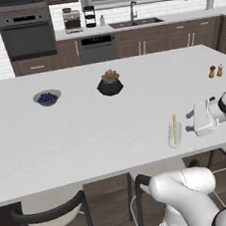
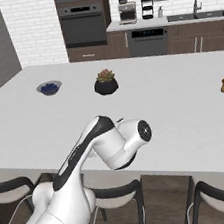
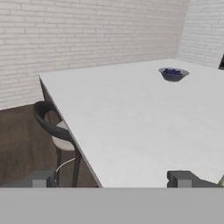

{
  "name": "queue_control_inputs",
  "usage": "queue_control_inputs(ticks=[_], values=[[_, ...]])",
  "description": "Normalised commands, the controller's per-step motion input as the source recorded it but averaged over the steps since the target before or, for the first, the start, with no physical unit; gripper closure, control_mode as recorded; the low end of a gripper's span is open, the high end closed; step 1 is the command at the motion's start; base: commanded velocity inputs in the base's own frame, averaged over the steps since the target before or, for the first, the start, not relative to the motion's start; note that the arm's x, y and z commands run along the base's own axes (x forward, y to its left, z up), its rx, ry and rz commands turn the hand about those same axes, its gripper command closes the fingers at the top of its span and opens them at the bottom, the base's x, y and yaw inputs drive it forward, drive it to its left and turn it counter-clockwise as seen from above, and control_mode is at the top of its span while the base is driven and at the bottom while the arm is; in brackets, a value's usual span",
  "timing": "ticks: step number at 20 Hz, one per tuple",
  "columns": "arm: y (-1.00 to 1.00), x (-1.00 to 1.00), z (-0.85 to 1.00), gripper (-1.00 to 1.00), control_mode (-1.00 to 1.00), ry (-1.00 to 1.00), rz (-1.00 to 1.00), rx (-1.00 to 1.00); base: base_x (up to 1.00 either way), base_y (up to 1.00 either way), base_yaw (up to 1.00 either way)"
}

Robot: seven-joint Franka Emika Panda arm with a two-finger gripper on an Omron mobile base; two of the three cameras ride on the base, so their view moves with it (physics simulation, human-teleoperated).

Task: Take a straw from the drawer in front and place it inside the glass cup on the dining counter.

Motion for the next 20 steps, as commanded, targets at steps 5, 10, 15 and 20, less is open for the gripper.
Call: queue_control_inputs(ticks=[5,10,15,20], values=[[0.26,-0.22,0.0,-1.0,-1.0,0.0,0.0,-0.03,0.0,0.0,0.0],[0.36,-0.17,0.0,-1.0,-1.0,0.0,0.0,-0.05,0.0,0.0,0.0],[0.4,-0.07,0.0,-1.0,-1.0,0.0,0.0,-0.06,0.0,0.0,0.0],[0.41,-0.01,0.0,-1.0,-1.0,0.0,0.0,-0.07,0.0,0.0,0.0]])
